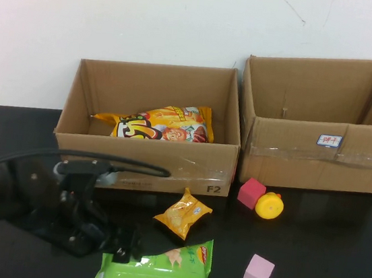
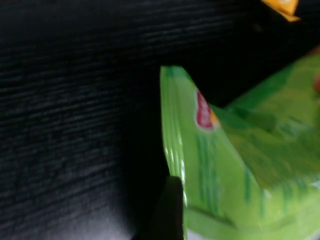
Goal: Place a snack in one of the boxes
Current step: Pick up the potato chip
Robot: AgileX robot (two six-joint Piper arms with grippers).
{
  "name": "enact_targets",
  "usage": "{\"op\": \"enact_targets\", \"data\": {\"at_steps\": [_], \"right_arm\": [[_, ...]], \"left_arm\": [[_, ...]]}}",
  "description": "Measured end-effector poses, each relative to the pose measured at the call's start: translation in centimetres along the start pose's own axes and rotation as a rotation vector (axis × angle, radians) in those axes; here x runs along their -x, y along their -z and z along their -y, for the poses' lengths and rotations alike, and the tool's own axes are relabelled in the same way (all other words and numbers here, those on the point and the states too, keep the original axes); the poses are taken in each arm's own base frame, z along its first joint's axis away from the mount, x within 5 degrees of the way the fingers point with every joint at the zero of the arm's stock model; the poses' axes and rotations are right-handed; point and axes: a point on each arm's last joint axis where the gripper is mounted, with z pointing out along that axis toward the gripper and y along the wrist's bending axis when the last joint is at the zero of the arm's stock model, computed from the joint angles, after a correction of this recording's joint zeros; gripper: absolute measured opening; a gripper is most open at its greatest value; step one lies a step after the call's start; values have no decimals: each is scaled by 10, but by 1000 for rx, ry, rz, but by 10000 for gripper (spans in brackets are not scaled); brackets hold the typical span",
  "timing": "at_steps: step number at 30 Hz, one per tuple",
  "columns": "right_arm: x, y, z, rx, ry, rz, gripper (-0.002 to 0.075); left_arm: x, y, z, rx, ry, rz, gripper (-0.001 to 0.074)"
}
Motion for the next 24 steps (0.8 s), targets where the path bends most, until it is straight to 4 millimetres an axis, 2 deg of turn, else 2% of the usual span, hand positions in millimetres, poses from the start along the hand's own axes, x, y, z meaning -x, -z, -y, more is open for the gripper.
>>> {"op": "enact_targets", "data": {"at_steps": [5,9,13,16,21,22,24], "right_arm": [[0,0,0,0,0,2,-1],[0,0,0,0,0,2,-1],[1,0,0,0,0,13,-1],[2,0,0,2,-4,26,-1],[3,0,0,4,-7,35,-1],[3,0,0,4,-7,36,-1],[3,0,0,5,-9,36,-1]], "left_arm": [[9,-26,-5,14,21,-57,692],[4,-45,-11,27,40,-126,693],[-1,-55,-15,32,52,-175,671],[0,-56,-15,28,55,-183,557],[-1,-56,-12,4,87,-200,221],[0,-55,-11,-1,92,-197,188],[1,-54,-10,-10,82,-198,181]]}}
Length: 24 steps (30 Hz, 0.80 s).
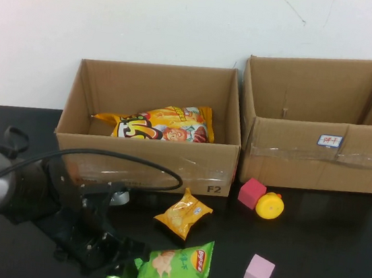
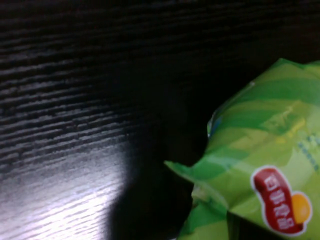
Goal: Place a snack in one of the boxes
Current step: Pick up the potato chip
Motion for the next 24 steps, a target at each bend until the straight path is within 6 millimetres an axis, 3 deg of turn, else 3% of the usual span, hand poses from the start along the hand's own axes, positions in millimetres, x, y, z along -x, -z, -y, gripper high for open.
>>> {"op": "enact_targets", "data": {"at_steps": [7,13,24], "right_arm": [[0,0,0,3,-6,5,-1],[1,0,0,3,-6,7,-1],[2,0,0,4,-8,18,-1]], "left_arm": [[4,5,8,-50,-32,-21,173],[20,35,35,-171,-121,0,59],[53,79,77,-351,-220,48,37]]}}
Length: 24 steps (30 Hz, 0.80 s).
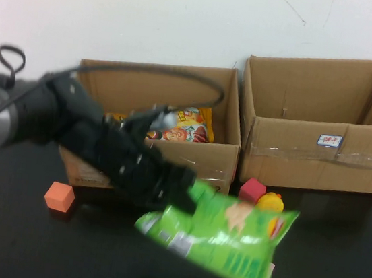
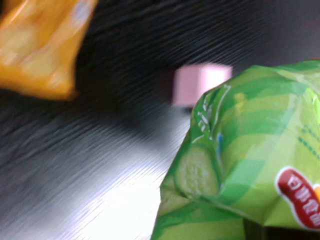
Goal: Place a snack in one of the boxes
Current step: Pick up the potato chip, then place the potato chip in the potato chip box
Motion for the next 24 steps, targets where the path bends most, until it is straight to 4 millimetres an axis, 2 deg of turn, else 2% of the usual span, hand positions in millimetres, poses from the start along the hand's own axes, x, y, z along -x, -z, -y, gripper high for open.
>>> {"op": "enact_targets", "data": {"at_steps": [4,6,9,12,16,18,20,22,24], "right_arm": [[0,0,0,3,-6,2,-1],[0,0,0,3,-6,2,-1],[0,0,-1,8,-16,2,-1],[0,0,-1,14,-30,2,-1],[0,0,-2,17,-36,2,-1],[0,0,-2,17,-38,2,-1],[0,0,-2,17,-38,2,-1],[0,0,-2,17,-38,2,-1],[0,0,-2,18,-38,2,-1]], "left_arm": [[25,20,24,-56,-74,64,36],[44,40,36,-69,-129,133,36],[68,72,44,-60,-153,254,36],[90,108,34,-2,-131,419,36],[105,139,9,89,-85,588,36],[111,142,-7,123,-50,632,38],[116,136,-21,151,-50,643,71],[120,125,-34,179,-64,631,151],[123,112,-47,192,-60,607,298]]}}
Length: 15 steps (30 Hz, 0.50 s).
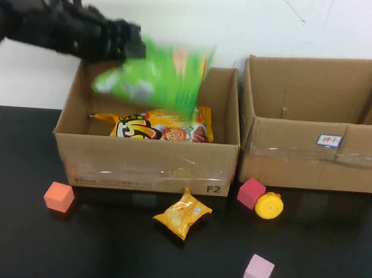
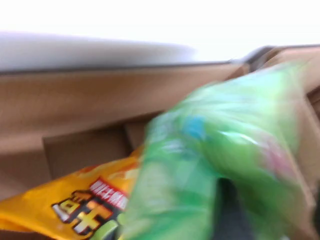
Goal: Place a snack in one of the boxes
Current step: Place the potato chip in the potato chip box
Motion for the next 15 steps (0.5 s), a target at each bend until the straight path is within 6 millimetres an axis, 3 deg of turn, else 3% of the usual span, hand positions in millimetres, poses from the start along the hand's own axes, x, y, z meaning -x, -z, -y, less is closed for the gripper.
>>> {"op": "enact_targets", "data": {"at_steps": [3,4,6,9,10,12,15], "right_arm": [[0,0,0,2,-4,0,-1],[0,0,0,5,-11,0,-1],[-1,0,-1,11,-24,-12,-1],[-5,-4,-2,20,-14,-71,-1],[-5,-5,-3,28,-5,-90,-1],[-1,-8,-7,58,29,-129,-1],[10,-16,-15,113,85,-178,-1]], "left_arm": [[-7,-13,-10,18,-45,-33,503],[-8,-14,-12,29,-76,-42,538],[-9,-12,-14,58,-128,-57,537],[-6,-1,-13,122,-214,-76,383],[-4,7,-12,161,-251,-85,277],[2,25,-7,228,-300,-84,134],[11,55,7,288,-350,-58,46]]}}
